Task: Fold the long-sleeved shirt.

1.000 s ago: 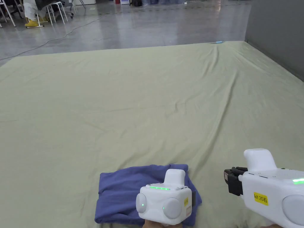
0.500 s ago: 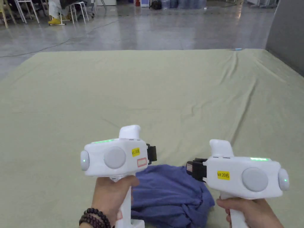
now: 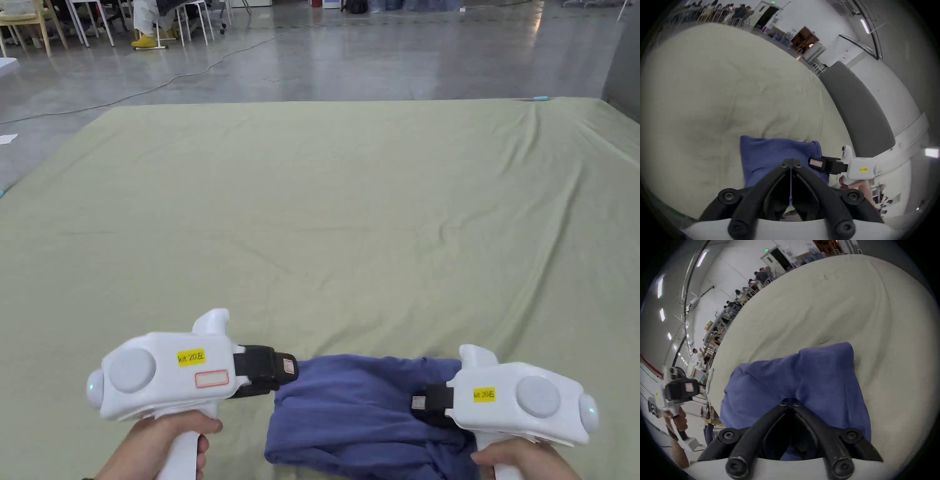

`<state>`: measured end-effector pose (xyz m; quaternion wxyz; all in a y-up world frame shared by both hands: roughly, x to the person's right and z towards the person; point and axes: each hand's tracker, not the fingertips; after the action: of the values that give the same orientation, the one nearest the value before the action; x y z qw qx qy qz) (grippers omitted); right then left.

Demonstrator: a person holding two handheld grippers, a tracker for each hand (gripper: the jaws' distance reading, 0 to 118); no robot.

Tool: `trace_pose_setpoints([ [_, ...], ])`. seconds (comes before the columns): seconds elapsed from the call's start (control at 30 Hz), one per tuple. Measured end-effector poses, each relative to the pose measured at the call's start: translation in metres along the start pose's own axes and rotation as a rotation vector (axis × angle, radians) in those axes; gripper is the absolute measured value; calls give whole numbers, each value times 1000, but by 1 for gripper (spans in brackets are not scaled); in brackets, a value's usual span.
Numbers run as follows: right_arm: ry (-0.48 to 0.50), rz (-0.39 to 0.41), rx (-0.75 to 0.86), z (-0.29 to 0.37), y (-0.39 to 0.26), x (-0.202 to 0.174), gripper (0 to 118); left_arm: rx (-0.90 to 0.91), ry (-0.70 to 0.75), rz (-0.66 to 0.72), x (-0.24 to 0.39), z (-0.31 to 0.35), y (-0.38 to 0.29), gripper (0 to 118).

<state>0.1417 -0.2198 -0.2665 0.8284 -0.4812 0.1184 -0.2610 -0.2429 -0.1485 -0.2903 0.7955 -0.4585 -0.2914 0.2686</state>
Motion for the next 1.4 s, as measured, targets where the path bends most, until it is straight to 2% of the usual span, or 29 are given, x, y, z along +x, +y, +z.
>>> trace_pose_setpoints([
  [0.03, -2, -4, -3, 0, 1, 0, 0, 31, -6, 46, -11, -1, -1, 11],
  [0.07, -1, -6, -3, -1, 1, -1, 0, 37, -26, 88, -22, -5, -1, 54],
  [0.1, -3, -8, -4, -1, 2, -2, 0, 19, -52, 121, -32, -10, 0, 91],
  [0.13, -7, -6, -5, -2, 2, -3, 0, 9, -65, 164, -42, -13, 1, 113],
  [0.17, -13, -1, -6, -3, 3, -5, 0, 16, -87, 212, -50, -17, 2, 117],
  [0.23, -22, 5, -6, -3, 2, -8, 0, -46, -126, 266, -63, -31, 3, 116],
  [0.33, -28, 13, -5, -3, 2, -9, 0, -104, -145, 263, -74, -52, 0, 116],
  [0.43, -26, 13, -6, -4, 2, -9, 0, -83, -235, 231, -69, -62, -5, 116],
  [0.53, -25, 10, -6, -4, 2, -9, 0, -110, -344, 279, -72, -76, -7, 116],
  [0.63, -21, 9, -2, -4, 1, -8, 0, -93, -334, 259, -68, -79, -9, 113],
  [0.67, -18, 6, -1, -4, 1, -7, 0, -104, -302, 199, -67, -76, -8, 92],
  [0.7, -15, 3, 0, -4, 1, -7, 0, -104, -255, 147, -65, -72, -7, 38],
  [0.73, -14, 0, -1, -4, 1, -6, 0, -95, -219, 107, -62, -68, -7, 2],
  [0.77, -12, -2, -1, -4, 1, -6, 0, -135, -172, 84, -59, -67, -12, 2],
  [0.93, -68, 18, -14, -1, 5, -20, 0, -99, -208, 65, -52, -63, -5, 2],
  [1.0, -121, 77, 25, 4, 6, -35, 0, -81, -239, 64, -51, -53, 2, 2],
  [1.1, -160, 184, 153, 11, 7, -68, 0, -95, -202, 18, -54, -36, 13, 2],
  [1.2, -163, 264, 227, 2, 13, -114, 0, -65, -176, -35, -66, -9, 28, 2],
  [1.3, -134, 418, 320, -19, 16, -178, 0, -22, -143, -50, -96, 32, 50, 2],
  [1.37, -46, 522, 359, -42, 15, -228, 0, -6, -90, -72, -124, 68, 68, 2],
  [1.4, -14, 534, 356, -55, 17, -249, 0, 11, -63, -90, -138, 85, 74, 2],
])
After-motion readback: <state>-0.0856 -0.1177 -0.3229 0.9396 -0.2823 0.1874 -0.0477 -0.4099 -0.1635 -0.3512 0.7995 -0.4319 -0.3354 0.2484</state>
